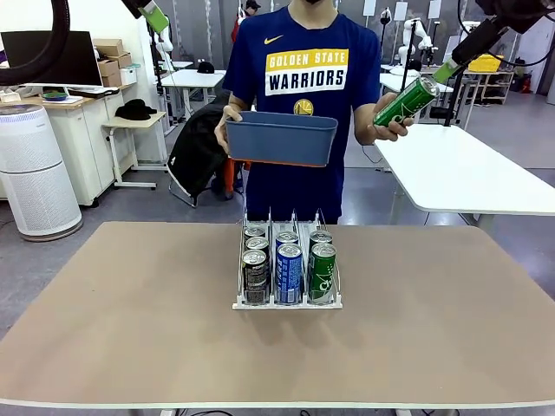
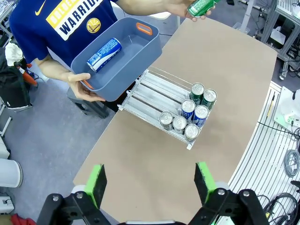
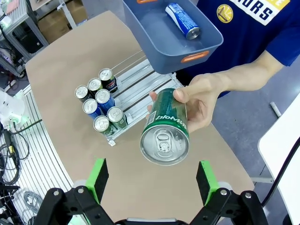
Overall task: Fill the beverage cans into the dispenser.
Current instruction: Pick up the Sprite handed by the human.
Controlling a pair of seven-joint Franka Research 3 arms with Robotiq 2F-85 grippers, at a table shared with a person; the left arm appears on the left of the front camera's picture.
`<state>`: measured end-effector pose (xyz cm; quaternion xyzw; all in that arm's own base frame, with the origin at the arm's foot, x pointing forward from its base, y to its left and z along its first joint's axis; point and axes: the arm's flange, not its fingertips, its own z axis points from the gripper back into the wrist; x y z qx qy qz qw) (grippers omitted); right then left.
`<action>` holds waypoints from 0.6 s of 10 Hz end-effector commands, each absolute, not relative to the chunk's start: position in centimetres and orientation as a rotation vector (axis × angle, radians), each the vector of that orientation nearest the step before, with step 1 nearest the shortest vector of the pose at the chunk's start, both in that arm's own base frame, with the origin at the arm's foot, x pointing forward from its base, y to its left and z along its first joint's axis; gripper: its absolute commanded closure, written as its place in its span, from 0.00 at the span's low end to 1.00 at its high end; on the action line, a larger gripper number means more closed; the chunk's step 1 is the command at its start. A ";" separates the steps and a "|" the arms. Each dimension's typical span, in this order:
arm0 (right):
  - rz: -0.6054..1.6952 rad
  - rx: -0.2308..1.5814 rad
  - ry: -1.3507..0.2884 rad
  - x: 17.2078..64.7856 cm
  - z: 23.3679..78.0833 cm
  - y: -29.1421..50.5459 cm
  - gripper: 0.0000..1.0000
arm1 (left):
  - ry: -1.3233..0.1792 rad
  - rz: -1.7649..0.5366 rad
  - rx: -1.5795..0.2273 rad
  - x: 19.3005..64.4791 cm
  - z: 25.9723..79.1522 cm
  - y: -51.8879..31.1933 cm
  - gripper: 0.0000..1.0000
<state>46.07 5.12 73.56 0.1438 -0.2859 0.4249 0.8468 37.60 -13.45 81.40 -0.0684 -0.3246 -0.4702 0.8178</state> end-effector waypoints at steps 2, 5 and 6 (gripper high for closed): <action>0.840 0.288 -0.632 46.9 72.9 5.7 0.00 | -0.691 -1.003 -0.141 37.5 81.3 -13.4 0.00; 0.846 0.281 -0.634 47.8 71.9 5.9 0.00 | -0.691 -1.003 -0.141 37.5 81.3 -13.4 0.00; 0.843 0.291 -0.627 48.1 71.5 6.2 0.00 | -0.691 -1.003 -0.141 37.5 81.3 -13.4 0.00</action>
